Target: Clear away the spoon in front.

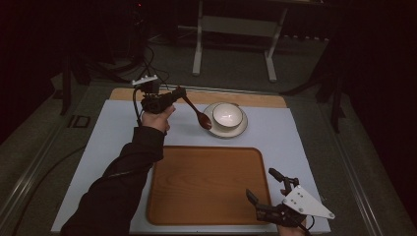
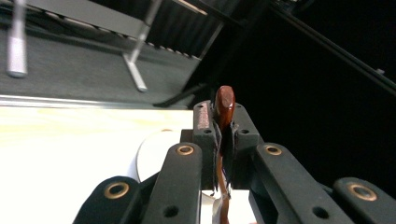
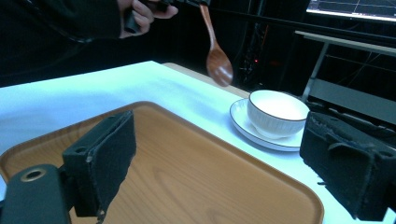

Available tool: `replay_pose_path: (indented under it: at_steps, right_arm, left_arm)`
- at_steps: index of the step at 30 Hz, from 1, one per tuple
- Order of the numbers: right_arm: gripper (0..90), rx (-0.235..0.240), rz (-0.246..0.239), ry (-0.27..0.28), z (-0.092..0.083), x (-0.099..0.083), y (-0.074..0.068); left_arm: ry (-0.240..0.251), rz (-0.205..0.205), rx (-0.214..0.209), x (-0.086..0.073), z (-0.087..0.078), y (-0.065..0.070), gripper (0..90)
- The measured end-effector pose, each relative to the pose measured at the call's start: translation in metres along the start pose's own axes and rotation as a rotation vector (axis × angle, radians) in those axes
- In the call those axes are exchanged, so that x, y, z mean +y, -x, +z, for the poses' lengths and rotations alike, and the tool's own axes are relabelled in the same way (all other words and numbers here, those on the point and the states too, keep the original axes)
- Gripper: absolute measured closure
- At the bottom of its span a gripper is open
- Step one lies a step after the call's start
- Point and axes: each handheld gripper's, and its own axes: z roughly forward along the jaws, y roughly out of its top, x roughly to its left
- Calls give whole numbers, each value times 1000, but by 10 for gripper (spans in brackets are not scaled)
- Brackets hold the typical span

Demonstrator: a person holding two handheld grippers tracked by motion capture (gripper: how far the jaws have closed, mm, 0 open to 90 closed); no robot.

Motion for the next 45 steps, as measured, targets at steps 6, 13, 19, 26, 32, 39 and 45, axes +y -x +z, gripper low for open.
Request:
replay_pose_path:
  at_steps: [6, 13, 19, 26, 32, 39, 45]
  right_arm:
    - [107, 1, 3, 0, 0, 0, 0]
    - [107, 4, -1, 0, 1, 1, -2]
    - [107, 4, -3, 1, 1, 1, -2]
    - [107, 3, -2, -2, 2, 1, -3]
    - [107, 7, -2, -3, 3, 1, -3]
    - [107, 10, -2, -5, 4, 2, -5]
    - [107, 10, -4, -5, 5, 2, -6]
  left_arm:
    - [-82, 70, -19, 5, -24, 2, 844]
    - [-131, 124, -45, 8, -50, 0, 843]
    - [-176, 152, -54, 7, -69, 2, 843]
    - [-244, 169, -66, 4, -89, 5, 843]
    - [-302, 191, -82, -3, -101, 9, 843]
    - [-393, 194, -88, -19, -113, 5, 843]
    - [-466, 201, -93, -30, -116, 8, 843]
